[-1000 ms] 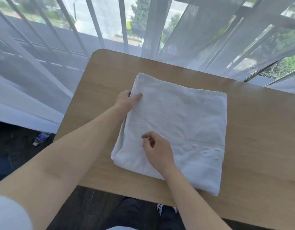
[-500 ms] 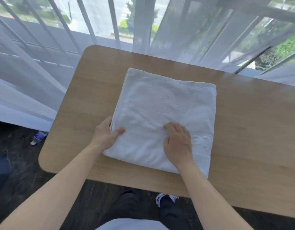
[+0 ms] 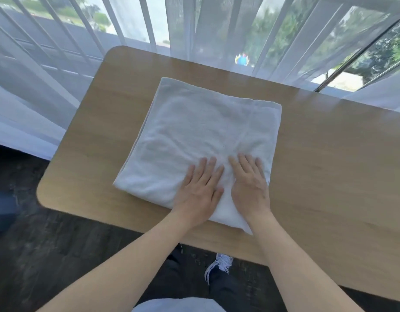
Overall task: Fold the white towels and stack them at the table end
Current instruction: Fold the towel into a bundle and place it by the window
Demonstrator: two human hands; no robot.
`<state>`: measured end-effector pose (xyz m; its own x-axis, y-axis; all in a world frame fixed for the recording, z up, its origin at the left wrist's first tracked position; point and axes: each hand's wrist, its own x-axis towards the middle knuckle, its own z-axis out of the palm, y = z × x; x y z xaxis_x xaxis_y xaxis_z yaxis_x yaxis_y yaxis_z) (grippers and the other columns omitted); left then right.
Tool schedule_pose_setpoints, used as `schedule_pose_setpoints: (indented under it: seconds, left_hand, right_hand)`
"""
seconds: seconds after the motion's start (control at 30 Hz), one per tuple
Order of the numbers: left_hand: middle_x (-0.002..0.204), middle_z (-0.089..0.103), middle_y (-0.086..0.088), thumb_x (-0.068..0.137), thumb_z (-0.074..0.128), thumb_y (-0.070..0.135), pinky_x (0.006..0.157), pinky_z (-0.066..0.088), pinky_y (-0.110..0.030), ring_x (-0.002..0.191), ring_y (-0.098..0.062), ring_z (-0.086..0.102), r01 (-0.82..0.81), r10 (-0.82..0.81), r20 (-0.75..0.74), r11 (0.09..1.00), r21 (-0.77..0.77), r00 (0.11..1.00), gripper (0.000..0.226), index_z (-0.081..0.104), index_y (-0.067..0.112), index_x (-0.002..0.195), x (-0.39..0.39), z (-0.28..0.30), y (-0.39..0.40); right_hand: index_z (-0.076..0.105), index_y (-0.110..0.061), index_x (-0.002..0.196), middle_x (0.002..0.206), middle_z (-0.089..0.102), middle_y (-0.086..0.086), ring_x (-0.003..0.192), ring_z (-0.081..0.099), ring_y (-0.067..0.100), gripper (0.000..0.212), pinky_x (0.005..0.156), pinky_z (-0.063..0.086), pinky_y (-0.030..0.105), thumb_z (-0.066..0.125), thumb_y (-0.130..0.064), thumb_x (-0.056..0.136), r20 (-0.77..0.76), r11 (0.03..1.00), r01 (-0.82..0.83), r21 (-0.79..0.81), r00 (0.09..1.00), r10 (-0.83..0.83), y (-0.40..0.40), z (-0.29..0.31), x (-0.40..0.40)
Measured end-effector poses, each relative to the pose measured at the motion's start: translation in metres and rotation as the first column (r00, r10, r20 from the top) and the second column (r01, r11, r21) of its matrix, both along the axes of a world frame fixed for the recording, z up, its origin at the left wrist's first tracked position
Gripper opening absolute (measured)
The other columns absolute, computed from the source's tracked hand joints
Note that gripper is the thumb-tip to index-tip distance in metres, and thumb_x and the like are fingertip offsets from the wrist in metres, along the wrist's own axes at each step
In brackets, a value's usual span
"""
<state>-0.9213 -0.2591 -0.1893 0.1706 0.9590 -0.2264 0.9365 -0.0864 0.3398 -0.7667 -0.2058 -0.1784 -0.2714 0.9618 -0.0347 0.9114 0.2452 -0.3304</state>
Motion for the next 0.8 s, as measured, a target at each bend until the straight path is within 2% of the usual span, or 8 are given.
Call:
schedule_pose_setpoints:
  seconds: [0.07,0.13,0.2,0.47,0.67,0.8]
  left_hand:
    - [0.164,-0.025,0.006,0.103,0.002,0.048,0.122,-0.017,-0.04,0.15,-0.015,-0.028,0.015,-0.014,-0.095,1.0,0.013,0.995,0.06,-0.011,0.029,0.159,0.003,-0.008,0.003]
    - [0.166,-0.02,0.007,0.104,0.005,0.049,0.123,-0.014,-0.039,0.152,-0.016,-0.022,0.019,-0.014,-0.126,0.999,0.034,0.992,0.059,-0.009,0.032,0.159,-0.003,-0.012,0.004]
    - [0.167,-0.014,0.006,0.105,0.008,0.052,0.124,-0.012,-0.039,0.154,-0.017,-0.016,0.02,-0.013,-0.15,0.999,0.041,0.989,0.059,-0.007,0.034,0.159,-0.011,-0.014,0.005]
    - [0.17,-0.004,0.005,0.105,0.014,0.053,0.125,-0.007,-0.044,0.155,-0.019,-0.009,0.003,0.01,-0.141,0.996,0.089,0.99,0.061,0.004,0.032,0.161,-0.023,-0.016,0.044]
    - [0.169,-0.009,0.006,0.103,0.011,0.051,0.124,-0.011,-0.043,0.153,-0.015,-0.018,-0.024,0.036,-0.121,0.995,0.095,0.992,0.06,-0.003,0.038,0.16,-0.045,-0.02,0.132]
    - [0.17,-0.003,0.002,0.101,0.009,0.051,0.124,-0.01,-0.042,0.155,-0.021,-0.008,-0.081,0.093,-0.111,0.991,0.105,0.989,0.061,0.004,0.037,0.16,-0.06,-0.018,0.193]
  right_hand:
    - [0.038,-0.014,0.154,0.161,0.029,0.016,0.153,0.018,0.027,0.058,0.126,0.002,0.041,0.037,-0.006,0.096,0.053,0.998,-0.023,0.052,0.998,0.02,-0.006,-0.007,0.002]
    - [0.027,-0.018,0.158,0.166,0.016,0.011,0.155,0.005,0.021,0.061,0.126,-0.004,0.04,0.034,-0.015,0.098,0.053,0.997,0.04,0.059,0.998,-0.043,-0.01,-0.015,-0.002]
    - [0.021,-0.016,0.159,0.167,0.011,0.009,0.155,0.0,0.018,0.063,0.126,-0.004,0.04,0.037,-0.018,0.098,0.048,0.993,0.103,0.056,0.993,-0.106,-0.008,-0.02,-0.004]
    - [0.028,-0.007,0.157,0.165,0.02,0.012,0.154,0.013,0.022,0.063,0.125,0.011,0.047,0.033,-0.025,0.097,0.073,0.992,0.087,0.091,0.993,-0.093,-0.006,-0.029,-0.002]
    - [0.029,-0.01,0.157,0.164,0.023,0.012,0.154,0.017,0.023,0.068,0.124,0.016,0.05,0.044,-0.035,0.095,0.092,0.989,0.077,0.128,0.992,-0.089,-0.002,-0.032,0.0]
    - [0.03,-0.011,0.156,0.164,0.024,0.011,0.153,0.019,0.023,0.066,0.124,0.016,0.05,0.042,-0.035,0.095,0.093,0.983,0.08,0.167,0.991,-0.096,-0.001,-0.035,-0.003]
